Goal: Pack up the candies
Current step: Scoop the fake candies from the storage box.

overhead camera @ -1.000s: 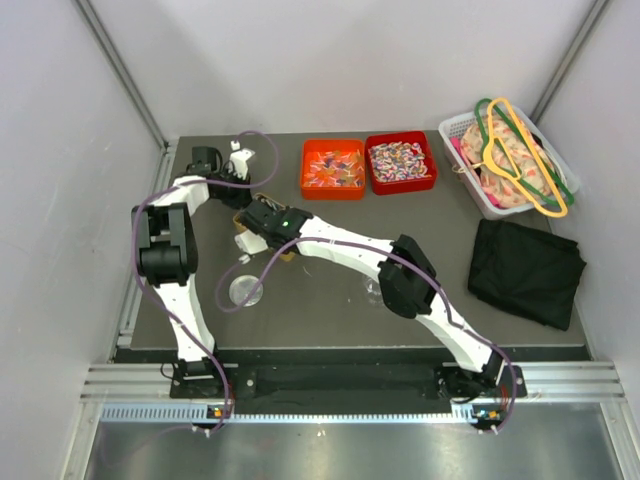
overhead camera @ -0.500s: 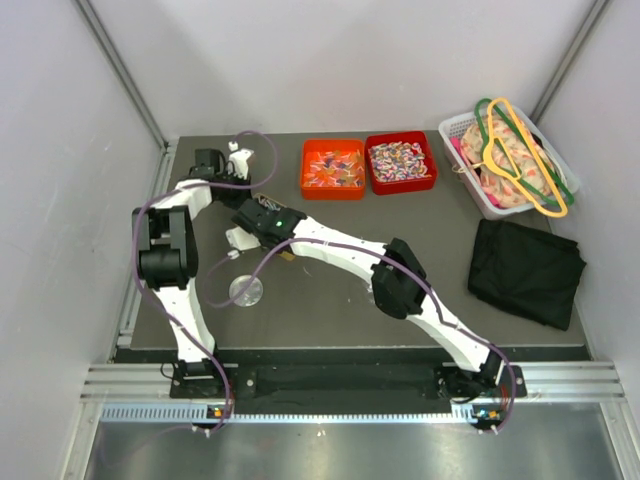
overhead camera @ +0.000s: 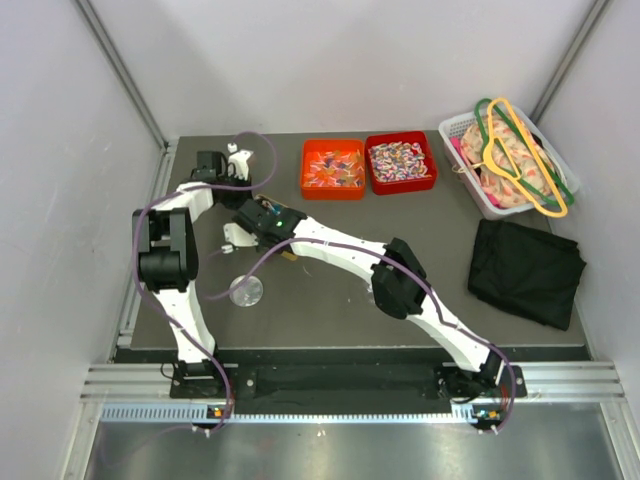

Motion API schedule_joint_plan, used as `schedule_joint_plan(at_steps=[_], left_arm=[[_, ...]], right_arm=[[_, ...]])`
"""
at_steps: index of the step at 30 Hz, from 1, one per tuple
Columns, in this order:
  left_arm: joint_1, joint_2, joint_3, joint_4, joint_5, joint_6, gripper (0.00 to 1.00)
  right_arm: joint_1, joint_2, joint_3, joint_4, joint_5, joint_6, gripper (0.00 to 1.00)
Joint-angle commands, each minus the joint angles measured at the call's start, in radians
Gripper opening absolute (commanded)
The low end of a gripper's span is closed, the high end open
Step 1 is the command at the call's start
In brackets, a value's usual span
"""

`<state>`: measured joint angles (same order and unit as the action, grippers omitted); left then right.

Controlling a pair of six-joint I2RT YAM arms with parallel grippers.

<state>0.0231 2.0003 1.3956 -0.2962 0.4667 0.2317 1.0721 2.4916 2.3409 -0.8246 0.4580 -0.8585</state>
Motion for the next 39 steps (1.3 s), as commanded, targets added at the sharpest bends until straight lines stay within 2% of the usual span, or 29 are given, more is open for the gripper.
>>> schedule_joint_plan(at_steps=[1,12,19,29,39], left_arm=[[-0.02,-0.06,-0.021,-0.021,0.092,-0.078,0.0],[-0.02,-0.074,-0.032,-0.014,0.116,-0.092,0.0],[-0.02,-0.069,-0.032,-0.008,0.128,-0.111,0.0],[-0.009,-0.043,-0.017,-0.007,0.132,-0.127,0.0],[-0.005,-0.031,-0.007,-0.001,0.118,-0.126,0.0]], right_arm=[[0.014,0.016,-0.037,-0.081,-0.171,0.085,0.0],[-0.024,0.012,-0.098,-0.012,-0.265,0.266,0.0],[-0.029,0.016,-0.133,0.047,-0.259,0.349,0.0],[-0.089,-0.112,-0.213,0.105,-0.277,0.44,0.0],[-0.112,-0.246,-0.295,0.162,-0.245,0.418,0.0]])
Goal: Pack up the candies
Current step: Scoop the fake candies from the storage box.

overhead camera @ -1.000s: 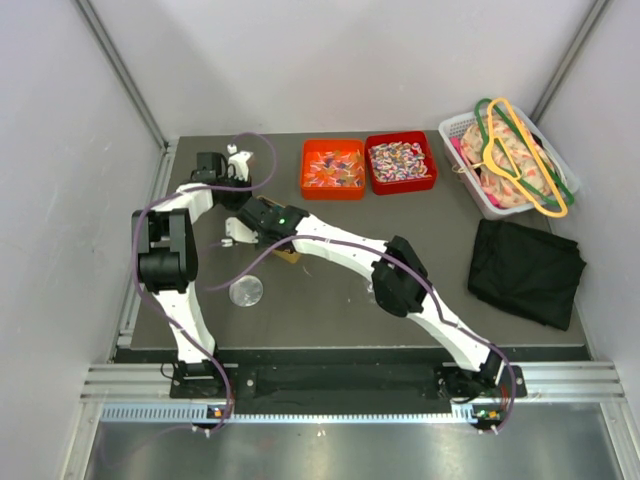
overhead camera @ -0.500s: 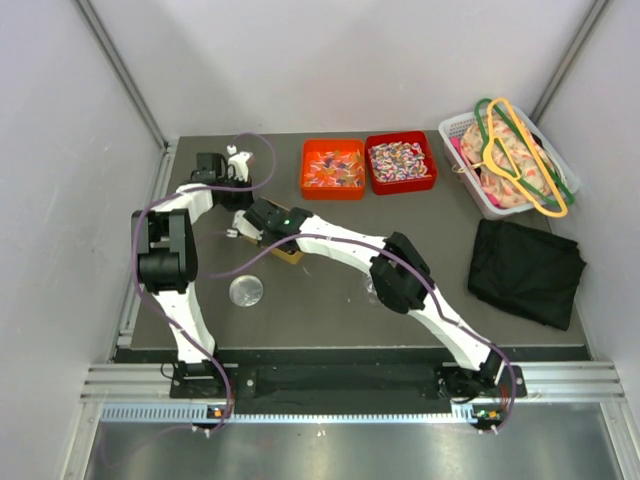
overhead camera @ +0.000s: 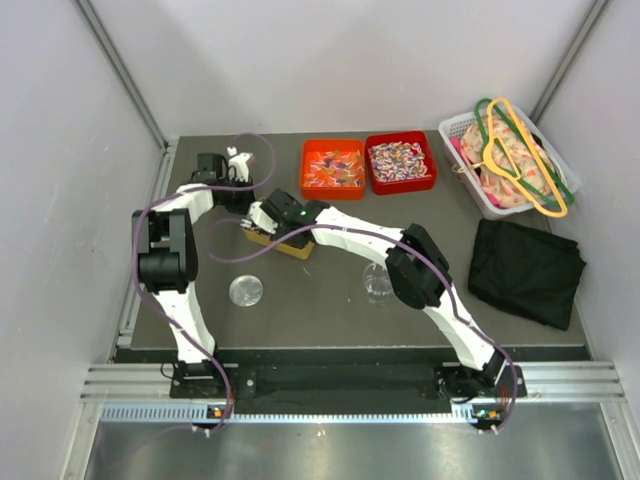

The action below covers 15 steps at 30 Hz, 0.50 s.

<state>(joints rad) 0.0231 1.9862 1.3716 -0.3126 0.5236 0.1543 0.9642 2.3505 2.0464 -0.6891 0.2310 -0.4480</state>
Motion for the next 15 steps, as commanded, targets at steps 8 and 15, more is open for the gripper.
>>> schedule_joint_plan(at_steps=[8,15], left_arm=[[-0.003,-0.012,0.012,0.018,0.049,-0.052,0.0],[-0.003,-0.012,0.007,0.021,0.035,-0.05,0.0]], right_arm=[[-0.007,-0.109,0.003,0.085,0.022,-0.015,0.0],[-0.016,-0.122,-0.014,0.106,0.027,-0.012,0.0]])
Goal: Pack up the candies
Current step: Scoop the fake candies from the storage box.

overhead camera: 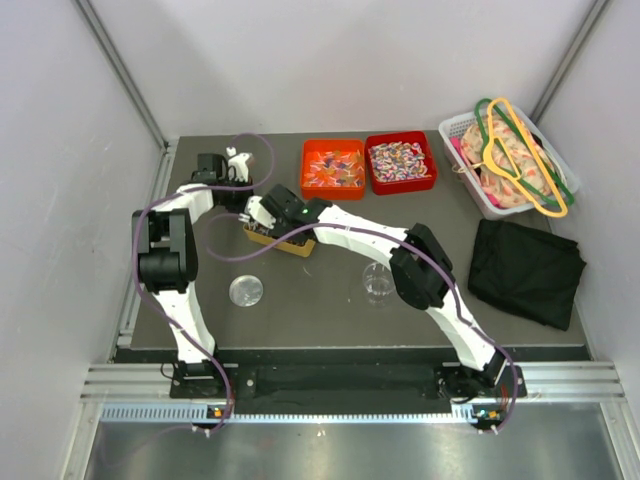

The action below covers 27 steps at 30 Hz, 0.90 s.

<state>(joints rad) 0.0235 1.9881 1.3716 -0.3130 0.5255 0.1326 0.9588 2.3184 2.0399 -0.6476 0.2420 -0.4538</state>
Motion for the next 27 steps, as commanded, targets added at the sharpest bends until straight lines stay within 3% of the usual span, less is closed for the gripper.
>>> schedule_joint_plan(at_steps=[1,15,27], left_arm=[[-0.004,-0.014,0.006,0.023,0.034,-0.03,0.0],[-0.004,-0.002,0.003,0.034,0.005,-0.027,0.0],[-0.004,-0.006,0.007,0.034,-0.004,-0.034,0.27]], right_arm=[[-0.011,-0.099,-0.01,0.068,0.025,-0.008,0.0],[-0.026,-0.185,-0.038,0.08,0.052,-0.051,0.0],[-0.063,-0.274,-0.217,0.123,0.059,-0.062,0.0]])
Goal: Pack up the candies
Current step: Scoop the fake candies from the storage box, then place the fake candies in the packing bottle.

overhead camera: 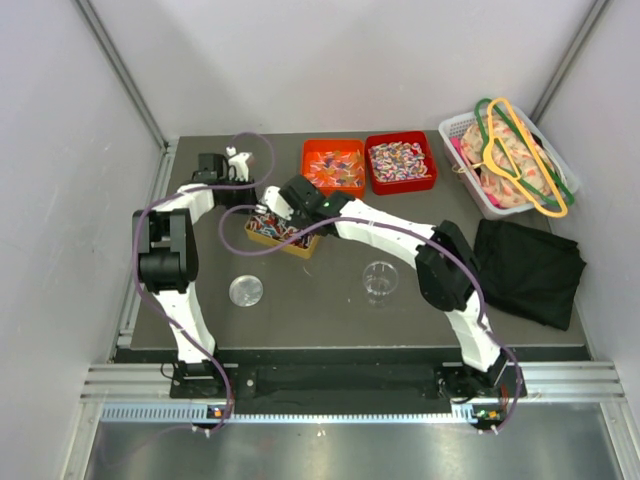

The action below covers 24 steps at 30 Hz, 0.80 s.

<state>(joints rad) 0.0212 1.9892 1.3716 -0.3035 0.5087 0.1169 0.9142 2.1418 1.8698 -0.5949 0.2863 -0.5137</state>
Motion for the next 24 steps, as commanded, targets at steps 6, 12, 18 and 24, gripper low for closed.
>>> schedule_joint_plan(at_steps=[6,12,18,24], left_arm=[[-0.003,-0.013,0.015,0.02,-0.001,-0.017,0.56],[-0.003,-0.016,0.037,0.02,-0.006,-0.031,0.9],[-0.001,-0.047,0.075,-0.011,-0.007,-0.025,0.99],[0.003,-0.09,0.144,-0.075,0.005,0.007,0.99]], right_arm=[[-0.04,-0.184,-0.11,0.035,-0.033,-0.014,0.0],[-0.061,-0.273,-0.136,-0.025,-0.088,-0.016,0.0],[-0.089,-0.393,-0.199,-0.111,-0.137,-0.065,0.0],[-0.138,-0.546,-0.366,-0.134,-0.177,-0.101,0.0]])
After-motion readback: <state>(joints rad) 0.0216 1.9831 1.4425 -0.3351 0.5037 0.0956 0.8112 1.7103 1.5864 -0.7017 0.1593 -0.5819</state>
